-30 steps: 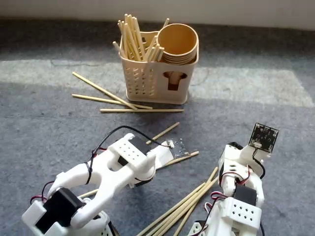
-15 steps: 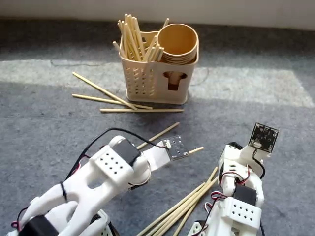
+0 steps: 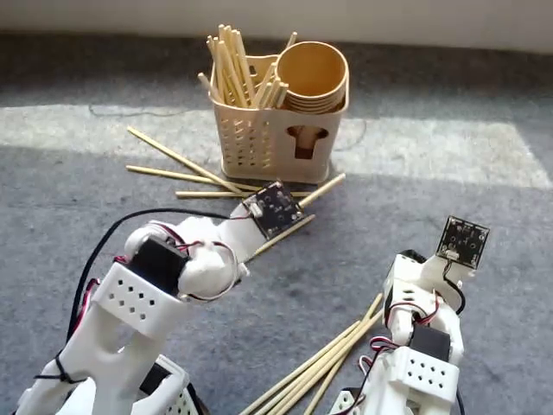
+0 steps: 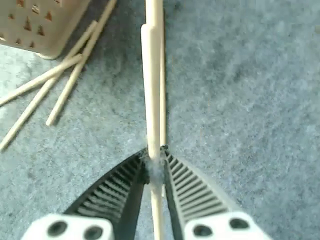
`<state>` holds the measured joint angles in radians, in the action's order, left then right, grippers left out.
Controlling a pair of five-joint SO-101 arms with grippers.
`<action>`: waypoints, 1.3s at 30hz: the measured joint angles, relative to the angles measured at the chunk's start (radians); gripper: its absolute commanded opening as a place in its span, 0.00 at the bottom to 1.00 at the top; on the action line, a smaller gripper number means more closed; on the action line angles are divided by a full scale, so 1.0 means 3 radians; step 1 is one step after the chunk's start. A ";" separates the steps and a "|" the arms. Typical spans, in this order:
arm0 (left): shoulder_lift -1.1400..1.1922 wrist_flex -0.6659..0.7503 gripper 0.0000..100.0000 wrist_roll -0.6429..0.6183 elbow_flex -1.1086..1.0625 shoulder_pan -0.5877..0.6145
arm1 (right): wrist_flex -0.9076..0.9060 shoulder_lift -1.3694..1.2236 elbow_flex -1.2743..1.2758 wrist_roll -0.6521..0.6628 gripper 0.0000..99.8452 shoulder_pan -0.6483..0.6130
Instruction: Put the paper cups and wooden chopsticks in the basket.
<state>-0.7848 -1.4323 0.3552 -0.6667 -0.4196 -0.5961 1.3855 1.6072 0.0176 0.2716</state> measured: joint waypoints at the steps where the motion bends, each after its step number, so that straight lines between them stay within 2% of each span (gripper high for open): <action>1: 0.0000 0.0000 0.01 -0.0092 0.0107 0.0015 | 0.0000 0.0000 0.0000 0.0000 0.01 0.0000; 6: -0.0005 0.0031 0.01 -0.0563 0.0731 0.0026 | 0.0000 0.0000 0.0000 0.0000 0.01 0.0000; 12: -0.0005 0.0496 0.01 -0.0844 0.1166 0.0026 | 0.0000 0.0000 0.0000 0.0000 0.01 0.0000; 24: -0.0005 0.2460 0.01 -0.0900 0.1023 0.0020 | 0.0000 0.0000 0.0000 0.0000 0.01 0.0000; 31: -0.0005 0.3304 0.01 -0.0900 0.0777 0.0015 | 0.0000 0.0000 0.0000 0.0000 0.01 0.0000; 39: 0.0000 0.4291 0.01 -0.0900 0.0450 0.0235 | 0.0000 0.0000 0.0000 0.0000 0.01 -0.0020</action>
<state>-0.7848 -0.1450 0.0852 -0.5317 -0.3491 -0.5961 1.3855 1.6072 0.0176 0.2654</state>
